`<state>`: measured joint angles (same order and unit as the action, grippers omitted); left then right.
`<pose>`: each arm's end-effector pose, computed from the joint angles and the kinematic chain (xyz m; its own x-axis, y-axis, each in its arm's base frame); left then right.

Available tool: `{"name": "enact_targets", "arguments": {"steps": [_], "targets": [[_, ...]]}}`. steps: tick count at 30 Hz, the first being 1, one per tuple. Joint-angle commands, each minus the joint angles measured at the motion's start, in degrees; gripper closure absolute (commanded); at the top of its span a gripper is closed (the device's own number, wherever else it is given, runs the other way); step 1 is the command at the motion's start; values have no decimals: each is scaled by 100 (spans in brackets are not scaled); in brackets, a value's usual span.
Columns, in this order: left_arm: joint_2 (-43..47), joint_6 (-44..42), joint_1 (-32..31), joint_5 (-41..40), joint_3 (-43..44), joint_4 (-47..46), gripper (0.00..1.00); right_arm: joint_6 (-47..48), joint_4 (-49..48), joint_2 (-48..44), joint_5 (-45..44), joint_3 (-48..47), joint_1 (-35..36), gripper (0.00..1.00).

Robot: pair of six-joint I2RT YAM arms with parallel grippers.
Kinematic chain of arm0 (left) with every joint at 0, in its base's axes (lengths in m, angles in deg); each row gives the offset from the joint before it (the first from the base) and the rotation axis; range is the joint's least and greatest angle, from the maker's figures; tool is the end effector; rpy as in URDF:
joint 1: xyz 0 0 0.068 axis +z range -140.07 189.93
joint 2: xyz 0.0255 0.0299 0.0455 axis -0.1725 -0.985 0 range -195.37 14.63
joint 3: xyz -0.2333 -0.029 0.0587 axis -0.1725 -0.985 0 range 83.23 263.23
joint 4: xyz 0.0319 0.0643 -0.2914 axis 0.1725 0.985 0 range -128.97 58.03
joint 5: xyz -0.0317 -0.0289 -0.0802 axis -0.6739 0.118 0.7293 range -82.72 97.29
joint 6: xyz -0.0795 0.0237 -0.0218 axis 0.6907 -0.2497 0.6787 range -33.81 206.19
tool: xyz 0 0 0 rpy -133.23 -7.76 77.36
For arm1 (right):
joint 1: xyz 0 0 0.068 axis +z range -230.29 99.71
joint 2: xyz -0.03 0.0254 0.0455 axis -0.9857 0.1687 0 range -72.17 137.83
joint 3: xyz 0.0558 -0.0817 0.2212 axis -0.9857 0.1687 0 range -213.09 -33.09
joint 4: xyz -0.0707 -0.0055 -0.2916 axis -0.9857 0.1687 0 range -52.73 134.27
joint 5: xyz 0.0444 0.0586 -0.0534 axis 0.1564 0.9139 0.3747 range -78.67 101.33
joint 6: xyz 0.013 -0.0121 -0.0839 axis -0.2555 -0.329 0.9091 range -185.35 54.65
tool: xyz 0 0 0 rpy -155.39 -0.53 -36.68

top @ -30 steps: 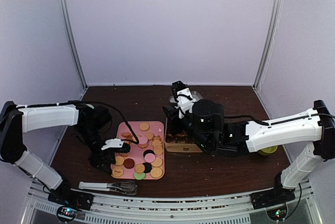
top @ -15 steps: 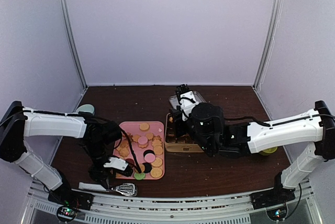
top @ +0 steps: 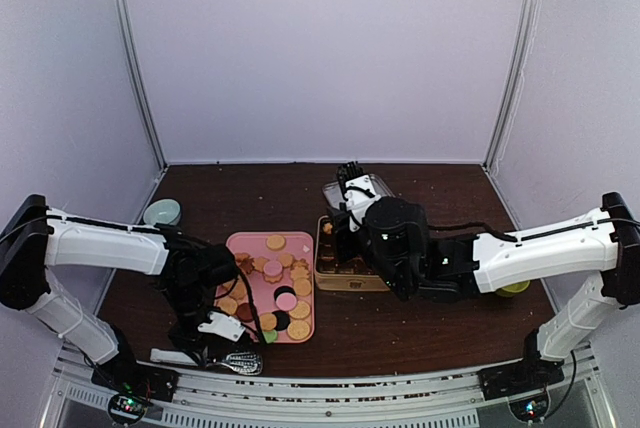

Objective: Pack the cookies
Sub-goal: Pick up the clamp at the corner of the board.

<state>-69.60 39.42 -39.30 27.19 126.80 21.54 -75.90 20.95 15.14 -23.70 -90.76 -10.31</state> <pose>0.1271 -0.1869 0.0615 0.0487 0.9927 -0.1107 0.9250 -0.0866 -0.3699 0.1844 0.3793 0.2251 -0.1834 -0.0656 -0.9808 -0.5541 0.8311 0.0480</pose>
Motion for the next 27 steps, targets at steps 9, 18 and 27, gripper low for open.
{"name": "enact_targets", "arguments": {"steps": [9, 18, 27], "targets": [[-68, 12, -44, 502, 358, 265, 65, -62, 52, -222, -192, 30, -13, 81], [-321, -45, -61, 642, 408, 339, 72, -83, 68, -267, -224, 71, -11, 83], [-369, -87, -60, 734, 527, 491, 84, -106, 60, -258, -225, 63, -16, 84]]}}
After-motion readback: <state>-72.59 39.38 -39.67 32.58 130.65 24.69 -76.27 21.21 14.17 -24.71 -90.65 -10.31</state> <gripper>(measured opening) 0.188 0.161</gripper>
